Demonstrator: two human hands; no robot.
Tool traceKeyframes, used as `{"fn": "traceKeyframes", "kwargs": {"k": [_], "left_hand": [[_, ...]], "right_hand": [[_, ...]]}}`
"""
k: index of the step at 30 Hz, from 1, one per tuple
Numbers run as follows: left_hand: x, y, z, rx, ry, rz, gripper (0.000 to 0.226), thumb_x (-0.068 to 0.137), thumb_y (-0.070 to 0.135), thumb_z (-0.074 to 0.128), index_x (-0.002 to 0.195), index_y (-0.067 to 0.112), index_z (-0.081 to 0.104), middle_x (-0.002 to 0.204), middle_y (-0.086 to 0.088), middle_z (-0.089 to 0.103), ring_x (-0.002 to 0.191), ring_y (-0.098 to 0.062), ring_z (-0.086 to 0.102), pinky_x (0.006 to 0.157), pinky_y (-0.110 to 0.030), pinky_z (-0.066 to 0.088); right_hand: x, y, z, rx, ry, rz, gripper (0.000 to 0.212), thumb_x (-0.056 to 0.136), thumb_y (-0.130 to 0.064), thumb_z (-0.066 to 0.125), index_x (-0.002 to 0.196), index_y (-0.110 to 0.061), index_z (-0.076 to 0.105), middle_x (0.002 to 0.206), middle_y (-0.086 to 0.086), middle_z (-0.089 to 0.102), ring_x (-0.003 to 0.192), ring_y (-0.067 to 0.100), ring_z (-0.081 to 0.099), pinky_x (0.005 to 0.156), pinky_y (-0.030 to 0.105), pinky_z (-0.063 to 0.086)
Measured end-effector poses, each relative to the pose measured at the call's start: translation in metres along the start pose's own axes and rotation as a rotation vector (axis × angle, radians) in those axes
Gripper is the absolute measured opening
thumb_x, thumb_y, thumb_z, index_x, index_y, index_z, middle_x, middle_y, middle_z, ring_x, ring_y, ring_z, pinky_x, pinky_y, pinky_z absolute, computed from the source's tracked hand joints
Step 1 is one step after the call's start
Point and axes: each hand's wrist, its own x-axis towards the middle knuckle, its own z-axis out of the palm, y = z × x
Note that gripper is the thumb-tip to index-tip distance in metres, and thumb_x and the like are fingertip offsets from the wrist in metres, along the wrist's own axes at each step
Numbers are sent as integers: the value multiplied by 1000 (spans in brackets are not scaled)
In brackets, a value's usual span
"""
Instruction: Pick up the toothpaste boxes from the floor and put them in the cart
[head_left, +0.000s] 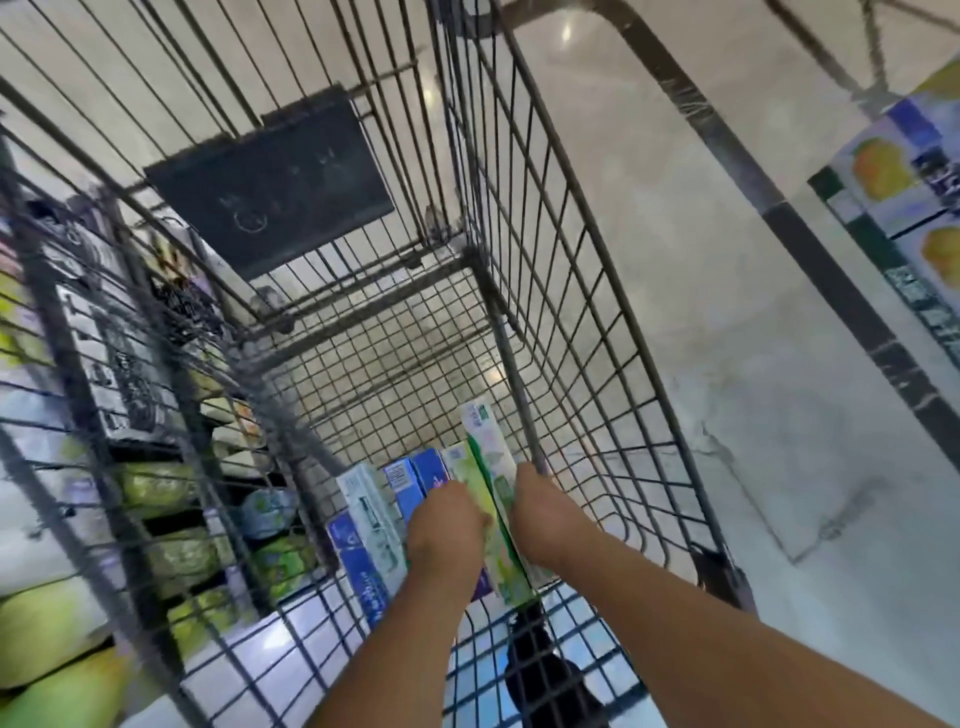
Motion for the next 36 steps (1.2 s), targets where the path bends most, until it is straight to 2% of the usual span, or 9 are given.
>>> {"fn": "traceKeyframes", "kwargs": {"k": [3,8,10,14,18,20,24,27,36], "left_hand": [[-18,-13,-5,66,-16,16,20,94,28,56,104,10,60,101,-9,65,92,-28,64,66,-33,47],[-77,-54,-66,-91,-33,94,25,98,36,50,95,12,49,88,-6,53,77,-23,52,69,-34,43],[-108,-76,-107,-154,-12,90,31,96,36,52,107,7,53,103,-14,59,89,-29,58,78,-36,47],[-189,-108,-186,-234,143,86,25,96,37,53,103,13,50,116,-8,55,93,-24,57,83,-41,50],[-276,-132,-236,-211,262,123,47,96,45,51,131,14,44,129,-6,46,107,-22,50,90,-35,43],[-314,-146,-244,-219,284,134,51,96,47,50,134,13,42,132,-9,46,111,-26,49,92,-37,42],[-386,-178,-236,-215,358,141,56,97,43,51,142,12,36,142,-10,40,118,-24,47,95,-35,42],[-437,-216,-210,-245,392,118,51,97,42,52,135,10,42,128,-9,49,108,-23,51,88,-34,44],[-631,-398,-48,-466,577,-258,44,92,49,54,119,16,48,116,-3,54,105,-26,58,85,-38,48]], "right_hand": [[-16,-4,-7,-91,-35,-13,49,92,-8,49,137,-2,31,116,16,59,100,32,63,75,36,52],[-74,-23,-62,-248,-20,-197,31,90,-18,59,119,-8,53,122,13,56,107,29,61,91,41,53],[-104,-39,-88,-309,-6,-269,32,88,-15,60,118,-9,56,120,13,59,106,29,61,91,42,53],[-175,-81,-127,-401,109,-414,39,87,-18,56,124,-6,49,119,15,55,108,32,57,89,41,52],[-255,-127,-151,-466,234,-587,55,91,-21,58,142,-13,40,138,12,48,124,30,49,103,42,45],[-290,-144,-155,-486,293,-659,57,91,-25,60,143,-15,40,140,10,47,127,28,47,106,42,42],[-346,-171,-142,-569,356,-749,55,88,-29,62,138,-15,45,134,10,51,121,28,50,99,42,47],[-392,-191,-111,-666,396,-812,55,88,-35,63,136,-15,46,130,11,52,117,30,52,96,41,47],[-559,-247,75,-975,353,-1151,52,88,-34,59,133,-12,46,127,13,51,118,34,51,93,40,47]]}}
